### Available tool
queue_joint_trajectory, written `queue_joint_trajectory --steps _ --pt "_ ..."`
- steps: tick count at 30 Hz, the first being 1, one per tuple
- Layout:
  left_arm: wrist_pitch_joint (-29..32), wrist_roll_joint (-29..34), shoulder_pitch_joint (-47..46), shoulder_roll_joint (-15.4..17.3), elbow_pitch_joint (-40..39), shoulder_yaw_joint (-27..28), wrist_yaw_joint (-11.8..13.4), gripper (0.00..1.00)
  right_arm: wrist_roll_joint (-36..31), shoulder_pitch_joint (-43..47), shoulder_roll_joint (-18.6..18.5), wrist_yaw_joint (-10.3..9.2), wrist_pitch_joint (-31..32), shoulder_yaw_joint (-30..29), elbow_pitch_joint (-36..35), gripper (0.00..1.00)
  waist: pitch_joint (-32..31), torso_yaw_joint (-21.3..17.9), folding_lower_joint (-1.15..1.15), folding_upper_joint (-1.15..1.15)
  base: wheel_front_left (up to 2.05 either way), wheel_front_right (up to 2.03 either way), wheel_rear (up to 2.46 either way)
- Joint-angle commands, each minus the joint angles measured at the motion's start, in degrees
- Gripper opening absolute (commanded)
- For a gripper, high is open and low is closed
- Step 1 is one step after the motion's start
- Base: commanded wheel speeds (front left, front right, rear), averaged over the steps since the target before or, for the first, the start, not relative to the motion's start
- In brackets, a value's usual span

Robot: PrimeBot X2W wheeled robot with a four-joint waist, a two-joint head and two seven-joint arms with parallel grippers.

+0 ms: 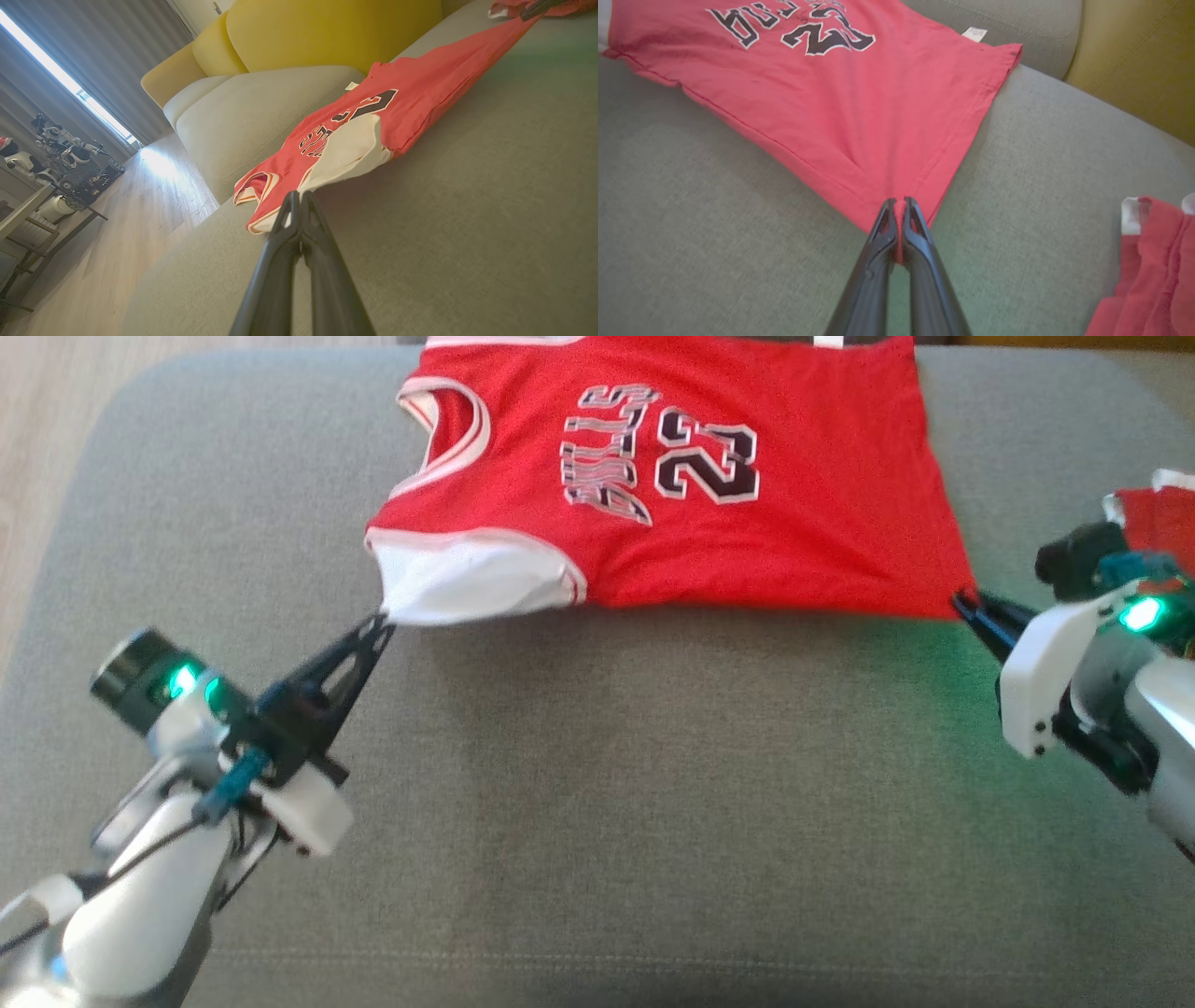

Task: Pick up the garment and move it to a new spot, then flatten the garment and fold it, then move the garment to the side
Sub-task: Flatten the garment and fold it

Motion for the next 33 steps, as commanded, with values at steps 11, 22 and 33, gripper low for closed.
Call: queue_joint_trajectory --steps 11,22,33 --pt "-0.3 -2.3 6.6 7.6 -3.2 1.2 0.5 0.00 -1.1 3.3 -8.8 -0.03 4.0 9.3 -8.9 0.00 -3.0 -0.8 0.00 0.00 0.00 0.00 0.00" --pt "-0.2 -11.2 13.1 13.0 -5.2 -6.3 0.1 0.00 -2.3 3.8 -13.3 -0.03 1.5 11.6 -14.4 0.00 -4.8 -0.2 0.00 0.00 0.00 0.00 0.00" --pt "0.3 -20.7 13.1 18.5 -7.9 -16.6 0.1 0.00 2.1 7.8 -16.6 -0.03 6.7 13.2 -22.0 0.00 -6.9 -0.4 0.00 0.00 0.00 0.00 0.00"
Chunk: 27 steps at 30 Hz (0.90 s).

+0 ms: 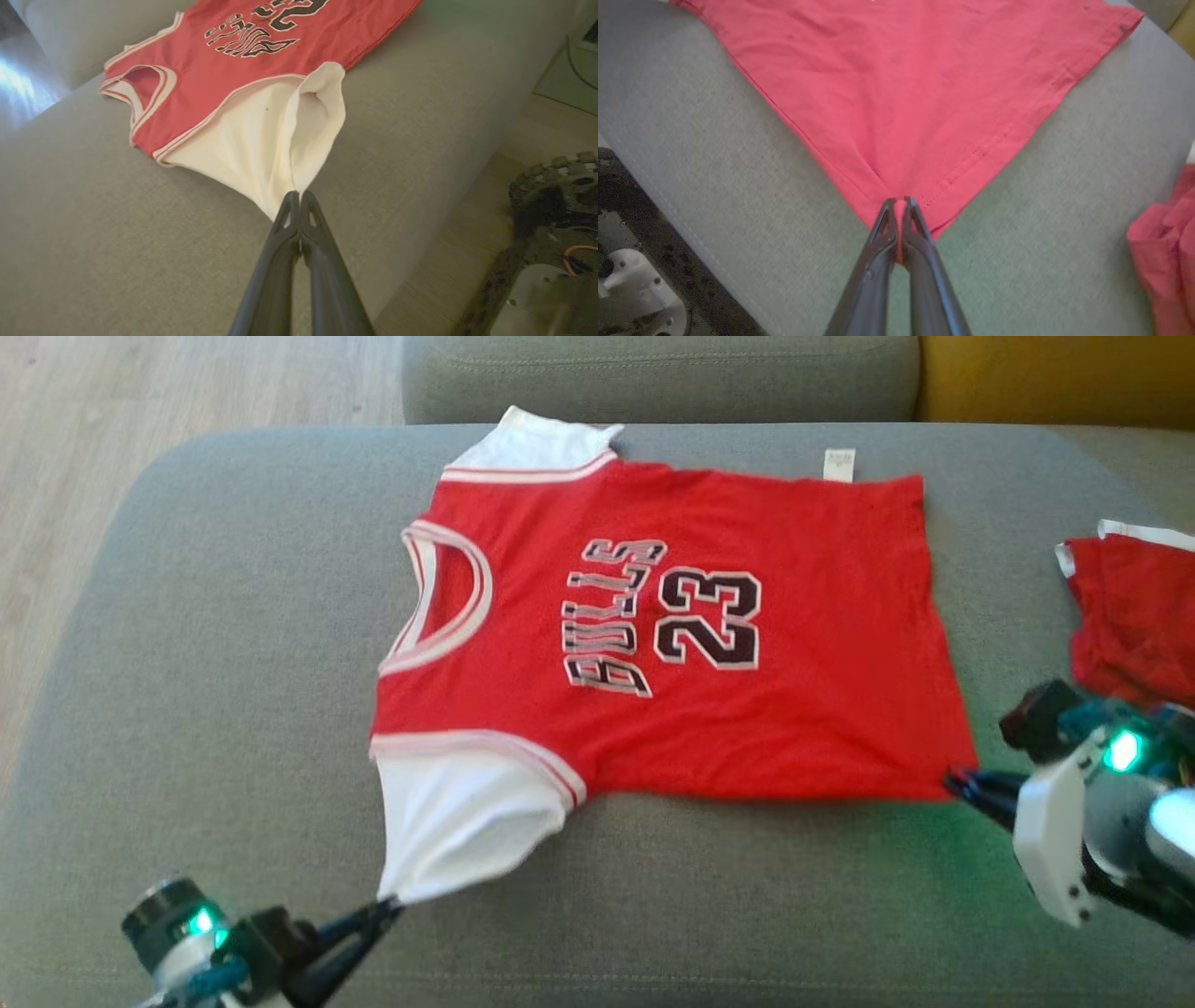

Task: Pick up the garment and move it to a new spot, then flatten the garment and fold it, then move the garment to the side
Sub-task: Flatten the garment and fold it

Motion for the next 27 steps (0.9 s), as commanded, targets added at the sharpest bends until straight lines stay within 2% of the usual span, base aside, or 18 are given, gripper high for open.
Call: queue_joint_trajectory --steps 1,5,10,14,18,27 --pt "-0.1 -0.5 -2.3 2.9 -1.3 2.1 0.1 0.00 0.4 0.7 -2.7 -0.03 0.1 -0.6 -0.7 0.00 0.0 0.0 0.00 0.00 0.00 0.00 0.00" --pt "0.6 -3.7 -3.0 6.0 -3.5 -2.2 0.1 0.00 1.1 2.3 -5.1 -0.03 3.0 -0.4 -4.4 0.00 -0.2 0.0 0.00 0.00 0.00 0.00 0.00" --pt "0.8 -6.3 -4.0 9.1 -5.7 -4.9 0.1 0.00 2.0 4.4 -7.1 -0.03 5.3 -0.3 -7.0 0.00 -0.4 0.2 0.00 0.00 0.00 0.00 0.00" --pt "0.8 -6.0 -5.6 11.2 -7.6 -7.1 0.1 0.00 3.9 6.4 -8.4 -0.03 7.9 -0.3 -8.4 0.00 -0.3 0.5 0.00 0.00 0.00 0.00 0.00" --pt "0.3 -5.3 -8.9 11.5 -7.4 -5.2 0.3 0.00 3.8 5.0 -8.6 -0.03 5.9 -1.1 -8.8 0.00 0.5 0.5 0.00 0.00 0.00 0.00 0.00" --pt "-0.6 -5.8 -15.5 10.1 -7.6 0.8 1.6 0.00 3.1 -0.8 -5.9 -0.03 3.0 -4.6 -6.9 0.00 2.9 -0.7 0.00 0.00 0.00 0.00 0.00"
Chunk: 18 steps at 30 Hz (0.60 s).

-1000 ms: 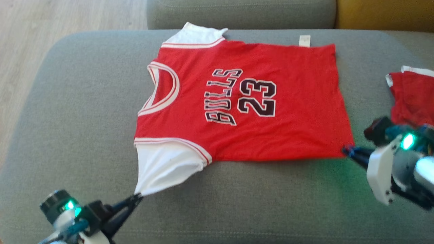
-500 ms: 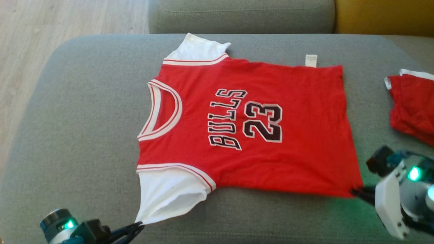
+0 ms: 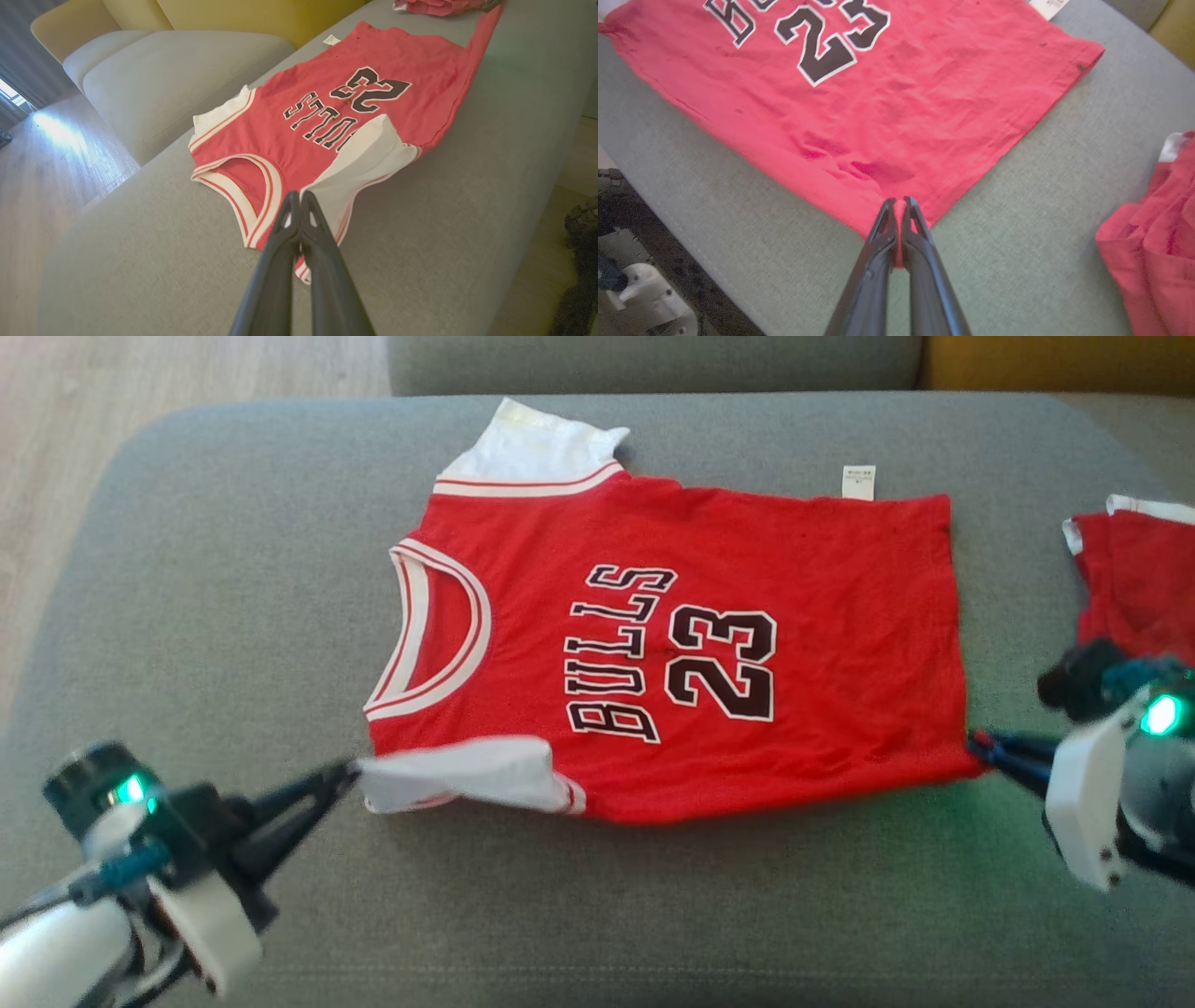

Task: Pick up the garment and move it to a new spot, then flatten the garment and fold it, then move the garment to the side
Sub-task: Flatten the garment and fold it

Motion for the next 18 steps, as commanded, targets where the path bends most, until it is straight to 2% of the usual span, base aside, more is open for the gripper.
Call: queue_joint_trajectory --steps 1,6,14,18 --pt "-0.6 0.2 -4.6 1.8 -1.0 4.0 0.5 0.00 -0.8 -1.1 -0.7 -0.03 -0.8 -1.6 0.4 0.00 0.7 -0.4 0.00 0.00 0.00 0.00 0.00" --pt "-0.7 0.6 -8.7 -0.6 0.4 6.1 0.5 0.00 -2.1 -3.6 1.5 -0.03 -1.1 -2.8 3.3 0.00 2.6 -1.0 0.00 0.00 0.00 0.00 0.00" --pt "-0.8 3.4 -15.5 -5.7 7.1 8.3 1.0 0.00 -4.5 -6.5 5.6 -0.03 -2.5 -4.1 9.3 0.00 6.1 -2.3 0.00 0.00 0.00 0.00 0.00" --pt "-0.8 4.8 -18.1 -7.1 9.9 9.2 1.4 0.00 -5.1 -7.6 7.2 -0.03 -2.9 -4.3 11.0 0.00 7.4 -3.0 0.00 0.00 0.00 0.00 0.00"
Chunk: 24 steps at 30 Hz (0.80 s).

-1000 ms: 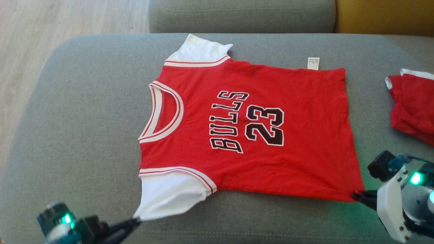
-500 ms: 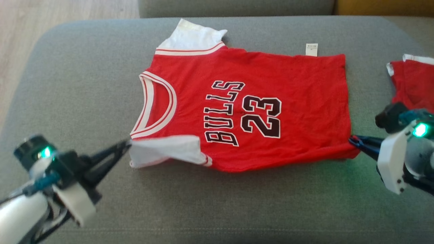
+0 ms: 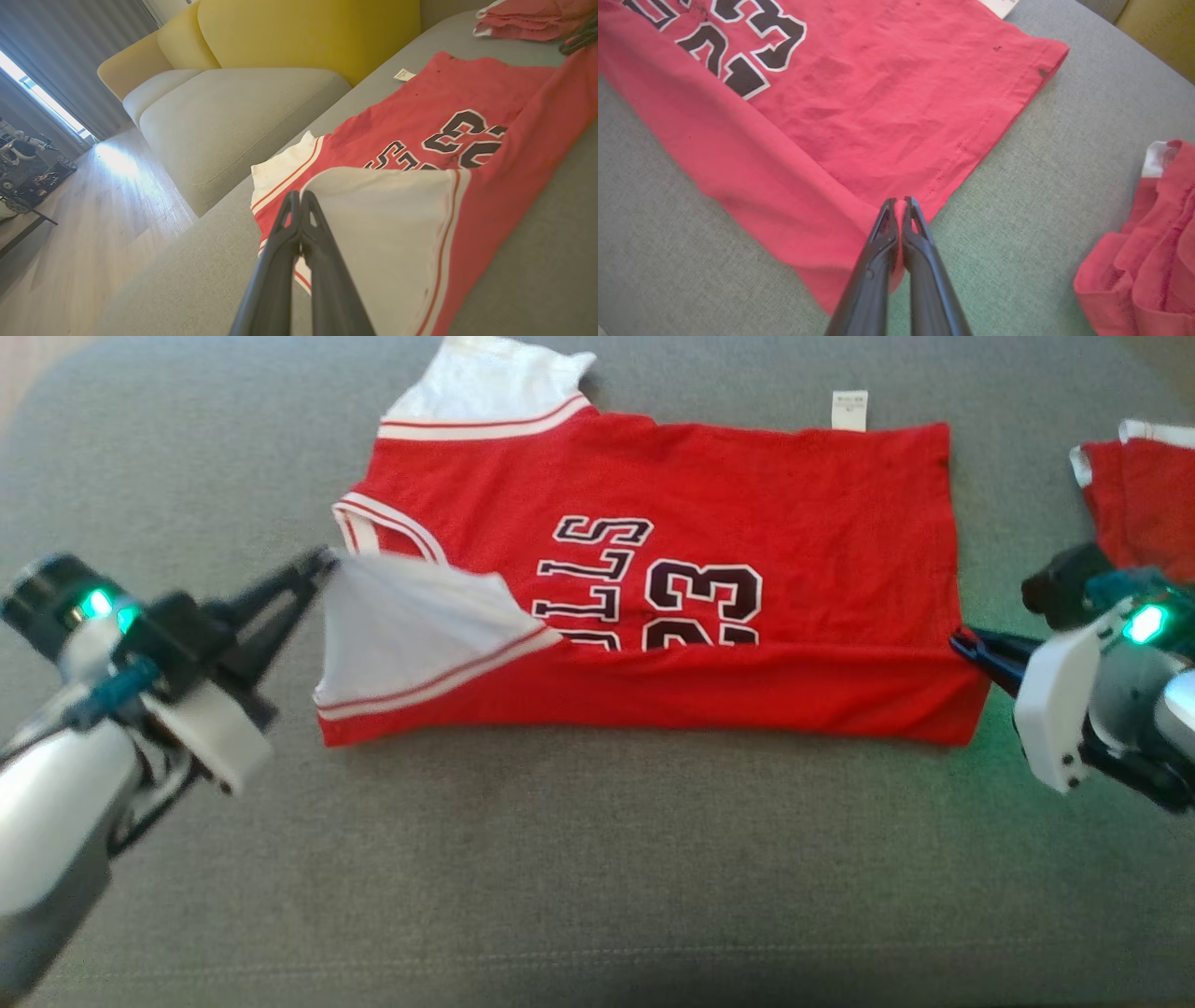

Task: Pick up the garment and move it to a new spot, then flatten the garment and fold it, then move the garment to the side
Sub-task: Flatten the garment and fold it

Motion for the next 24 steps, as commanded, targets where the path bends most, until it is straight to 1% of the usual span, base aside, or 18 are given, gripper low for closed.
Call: queue_joint_trajectory --steps 1,6,11,15,19,20,21,22,23,24 --pt "-0.7 0.4 -3.8 2.3 -0.1 3.4 0.4 0.00 -0.5 -0.9 -0.9 -0.03 -0.8 -1.0 -0.2 0.00 0.8 -0.6 0.00 0.00 0.00 0.00 0.00" --pt "-0.7 2.3 -7.7 0.7 6.1 3.0 -0.1 0.00 -1.3 -2.9 2.4 -0.03 -2.0 -1.3 3.0 0.00 2.4 -1.8 0.00 0.00 0.00 0.00 0.00" --pt "-0.1 3.1 -11.0 -0.7 11.9 1.4 -0.9 0.00 -1.9 -4.7 4.9 -0.03 -3.2 -0.5 5.0 0.00 3.4 -2.7 0.00 0.00 0.00 0.00 0.00" --pt "0.0 3.5 -13.3 -2.2 15.7 0.2 -1.2 0.00 -2.0 -5.7 6.3 -0.03 -4.4 0.6 6.1 0.00 4.2 -3.2 0.00 0.00 0.00 0.00 0.00" --pt "0.1 3.9 -15.2 -3.7 19.3 -1.3 -1.5 0.00 -2.6 -6.9 7.0 -0.03 -6.9 1.8 7.1 0.00 4.9 -3.4 0.00 0.00 0.00 0.00 0.00" --pt "1.0 2.9 -15.8 -4.7 21.8 -1.2 -1.5 0.78 -2.2 -7.3 7.4 -0.03 -8.9 1.4 7.9 1.00 5.2 -3.4 0.00 0.00 0.00 0.00 0.00" --pt "1.0 2.9 -15.8 -4.7 21.8 -1.2 -1.5 0.78 -2.2 -7.3 7.4 -0.03 -8.9 1.4 7.9 1.00 5.2 -3.4 0.00 0.00 0.00 0.00 0.00" --pt "1.8 2.1 -16.4 -5.9 24.4 -0.7 -1.1 1.00 -1.4 -7.3 8.0 -0.03 -10.5 0.9 8.8 1.00 5.3 -3.3 0.00 0.00 0.00 0.00 0.00" --pt "2.0 1.5 -16.6 -6.5 25.5 -0.5 -1.1 1.00 -0.7 -7.1 8.4 -0.03 -11.2 0.7 8.9 1.00 5.2 -3.2 0.00 0.00 0.00 0.00 0.00" --pt "1.8 0.9 -16.9 -6.9 26.3 0.1 -0.5 1.00 -0.5 -7.2 8.6 -0.03 -11.9 0.7 8.9 1.00 5.2 -3.2 0.00 0.00 0.00 0.00 0.00"
